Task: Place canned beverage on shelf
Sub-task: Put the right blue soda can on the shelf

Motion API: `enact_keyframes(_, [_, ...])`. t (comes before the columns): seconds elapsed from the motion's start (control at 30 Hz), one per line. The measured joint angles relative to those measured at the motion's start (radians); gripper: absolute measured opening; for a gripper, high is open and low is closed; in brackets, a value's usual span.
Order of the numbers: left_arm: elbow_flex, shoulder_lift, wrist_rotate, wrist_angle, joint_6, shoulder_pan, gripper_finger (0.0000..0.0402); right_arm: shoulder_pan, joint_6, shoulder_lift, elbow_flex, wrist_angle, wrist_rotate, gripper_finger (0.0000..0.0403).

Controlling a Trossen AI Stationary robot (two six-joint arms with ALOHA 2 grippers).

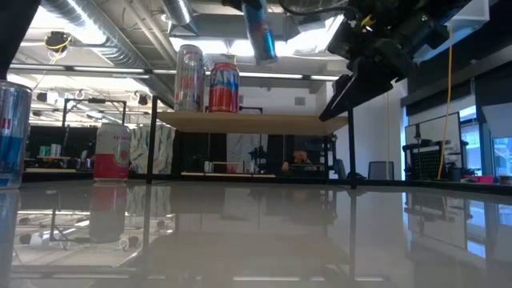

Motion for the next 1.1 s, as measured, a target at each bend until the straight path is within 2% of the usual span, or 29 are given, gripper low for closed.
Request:
enact_keyframes(0.17, [0.080,0.045,0.145,-0.019,-0.001,0.104,0.0221,0.000,0.000,0.000,0.000,0.037,0.000,0.0342])
enact_keyframes(0.3, [0.073,0.068,0.208,0.019,0.021,0.166,0.0220,0.000,0.000,0.000,0.000,0.038,0.000,0.0342])
enact_keyframes(0.7, [0.070,0.198,0.256,-0.027,0.078,0.292,0.0222,0.000,0.007,0.000,-0.022,0.042,0.001,0.0342])
enact_keyframes(0.9, [0.071,0.232,0.303,-0.037,0.080,0.308,0.0223,0.000,0.012,0.000,-0.023,0.044,0.002,0.0342])
enact_keyframes(1.1, [0.070,0.262,0.307,-0.045,0.098,0.310,0.0224,0.000,0.016,0.000,-0.023,0.044,0.002,0.0342])
